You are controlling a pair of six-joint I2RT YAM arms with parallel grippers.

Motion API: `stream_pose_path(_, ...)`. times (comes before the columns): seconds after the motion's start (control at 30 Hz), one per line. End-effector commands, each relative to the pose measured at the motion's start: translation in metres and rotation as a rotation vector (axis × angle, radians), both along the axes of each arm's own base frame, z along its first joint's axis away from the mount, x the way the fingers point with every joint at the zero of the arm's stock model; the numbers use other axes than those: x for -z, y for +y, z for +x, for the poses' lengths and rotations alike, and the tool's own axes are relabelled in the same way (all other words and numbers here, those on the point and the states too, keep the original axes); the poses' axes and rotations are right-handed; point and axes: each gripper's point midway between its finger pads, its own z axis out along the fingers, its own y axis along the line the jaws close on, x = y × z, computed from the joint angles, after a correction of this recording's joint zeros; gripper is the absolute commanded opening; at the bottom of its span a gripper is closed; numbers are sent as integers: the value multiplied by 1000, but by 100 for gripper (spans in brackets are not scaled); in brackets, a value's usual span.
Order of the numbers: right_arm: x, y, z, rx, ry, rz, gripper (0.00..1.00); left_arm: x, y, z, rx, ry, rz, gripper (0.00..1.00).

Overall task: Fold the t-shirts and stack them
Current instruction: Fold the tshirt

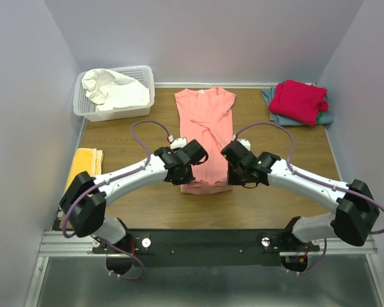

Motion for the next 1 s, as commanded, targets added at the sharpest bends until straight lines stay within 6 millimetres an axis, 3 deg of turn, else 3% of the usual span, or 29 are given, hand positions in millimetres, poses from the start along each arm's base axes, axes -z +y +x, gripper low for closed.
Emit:
stream_pose_path(0.0,-6,-23,48,71,-103,-134,1,-6,12,48,-60,-81,92,0)
stream_pose_path(0.13,-3,-37,79,107,-129,-188,1,-2,12,81,-57,-93,135,0)
stream_pose_path(0.2,-8,-37,98,123,-159,-187,1,-10,12,101,-53,-120,150,0)
stream_pose_path(0.23,-3,-42,106,125,-150,-211,1,-2,13,108,-49,-107,174,0)
stream_pose_path(0.33,-8,-41,132,133,-183,-213,1,-5,12,136,-47,-125,193,0)
stream_pose_path(0.37,0,-41,139,135,-169,-229,1,-5,13,142,-46,-126,199,0)
stream_pose_path(0.4,-5,-38,149,139,-183,-217,1,-13,15,157,-52,-147,194,0)
stream_pose_path(0.47,-3,-41,163,150,-183,-210,1,-6,17,170,-47,-137,211,0)
stream_pose_path(0.5,5,-40,168,148,-168,-216,1,-13,15,181,-51,-156,201,0)
stream_pose_path(0.57,5,-43,184,164,-175,-210,1,-3,19,194,-42,-140,224,0)
stream_pose_path(0.6,13,-43,189,162,-159,-217,1,-9,16,203,-45,-155,214,0)
stream_pose_path(0.77,13,-43,227,171,-174,-197,1,5,25,228,-35,-135,261,0)
stream_pose_path(0.83,25,-44,235,166,-151,-202,1,8,29,236,-43,-134,268,0)
stream_pose_path(0.87,19,-40,245,169,-171,-187,1,8,35,240,-56,-132,265,0)
stream_pose_path(0.97,31,-40,257,172,-152,-185,1,13,40,249,-64,-127,264,0)
